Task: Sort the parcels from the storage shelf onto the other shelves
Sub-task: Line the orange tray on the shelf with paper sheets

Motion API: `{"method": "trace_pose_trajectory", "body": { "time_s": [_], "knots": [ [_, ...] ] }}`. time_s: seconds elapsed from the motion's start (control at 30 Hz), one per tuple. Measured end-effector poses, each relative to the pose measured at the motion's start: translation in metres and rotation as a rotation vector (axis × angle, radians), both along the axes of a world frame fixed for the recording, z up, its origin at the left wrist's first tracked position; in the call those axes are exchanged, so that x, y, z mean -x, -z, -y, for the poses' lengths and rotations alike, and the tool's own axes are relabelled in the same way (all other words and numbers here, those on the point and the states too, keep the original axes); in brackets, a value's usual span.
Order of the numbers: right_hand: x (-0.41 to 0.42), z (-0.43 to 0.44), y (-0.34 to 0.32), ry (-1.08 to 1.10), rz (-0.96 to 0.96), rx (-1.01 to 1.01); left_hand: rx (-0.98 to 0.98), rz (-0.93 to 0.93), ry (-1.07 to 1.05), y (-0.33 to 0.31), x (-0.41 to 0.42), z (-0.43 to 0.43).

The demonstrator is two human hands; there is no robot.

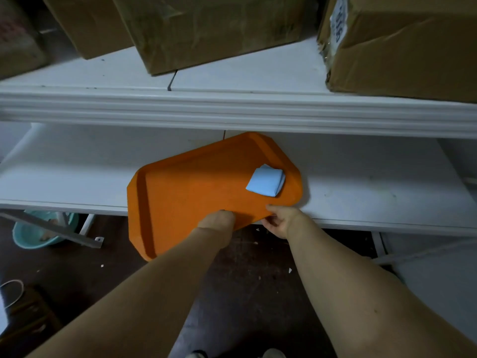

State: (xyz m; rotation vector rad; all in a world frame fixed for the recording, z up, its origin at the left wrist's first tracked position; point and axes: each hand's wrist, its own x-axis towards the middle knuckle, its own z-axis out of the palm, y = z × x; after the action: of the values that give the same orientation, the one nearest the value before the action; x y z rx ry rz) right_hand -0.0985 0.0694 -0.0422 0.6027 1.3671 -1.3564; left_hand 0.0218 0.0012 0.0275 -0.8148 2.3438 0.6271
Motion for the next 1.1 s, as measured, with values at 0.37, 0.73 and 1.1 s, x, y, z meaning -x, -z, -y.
{"method": "trace_pose_trajectory", "body": {
  "time_s": [0.37,0.73,1.1],
  "knots": [
    [-0.042,-0.056,-0.037,0.111,-0.099,-0.108,0.093,0.175,0.225,-0.021,-0.036,-0.014],
    [-0.118,-0.165,-0.123,0.371,-0.145,-0.104,0.090,0.093,0.497,-0.092,-0.077,-0.080],
    [-0.170,-0.290,-0.193,0.444,-0.287,-0.058,0.219,0.082,0.649,-0.175,-0.117,-0.195]
  ]
}}
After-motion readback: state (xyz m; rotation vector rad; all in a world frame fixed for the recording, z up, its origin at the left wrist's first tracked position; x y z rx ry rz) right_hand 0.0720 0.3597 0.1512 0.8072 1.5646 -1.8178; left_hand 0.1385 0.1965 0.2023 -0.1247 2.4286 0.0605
